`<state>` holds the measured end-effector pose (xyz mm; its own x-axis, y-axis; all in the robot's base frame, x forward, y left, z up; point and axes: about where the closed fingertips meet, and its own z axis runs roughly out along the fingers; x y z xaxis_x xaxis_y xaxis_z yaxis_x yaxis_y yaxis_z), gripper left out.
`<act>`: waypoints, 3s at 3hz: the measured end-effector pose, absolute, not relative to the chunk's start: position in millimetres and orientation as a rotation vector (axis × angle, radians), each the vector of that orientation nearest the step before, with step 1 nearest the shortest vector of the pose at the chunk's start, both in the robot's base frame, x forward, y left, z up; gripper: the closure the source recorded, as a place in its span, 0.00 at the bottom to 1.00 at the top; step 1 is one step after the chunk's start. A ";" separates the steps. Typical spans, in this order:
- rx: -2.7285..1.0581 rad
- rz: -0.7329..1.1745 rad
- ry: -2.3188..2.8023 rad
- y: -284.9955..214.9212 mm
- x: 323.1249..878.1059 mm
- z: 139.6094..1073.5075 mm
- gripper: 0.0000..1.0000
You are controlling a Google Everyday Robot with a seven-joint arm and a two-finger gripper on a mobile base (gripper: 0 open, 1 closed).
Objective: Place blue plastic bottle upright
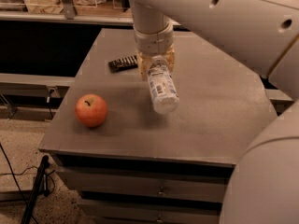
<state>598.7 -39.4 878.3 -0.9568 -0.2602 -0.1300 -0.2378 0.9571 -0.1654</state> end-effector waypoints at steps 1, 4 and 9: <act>-0.392 -0.177 2.909 -48.5 596.0 881.9 1.00; -0.539 -0.015 2.707 -125.8 520.6 886.9 1.00; -0.647 0.106 2.444 -150.3 551.8 957.4 1.00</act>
Offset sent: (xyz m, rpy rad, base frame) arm -0.0801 -0.1115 0.0588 0.3913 -0.6822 0.5335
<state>551.8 -150.3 957.4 -0.6999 -0.4250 -0.5740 -0.4730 0.8780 -0.0732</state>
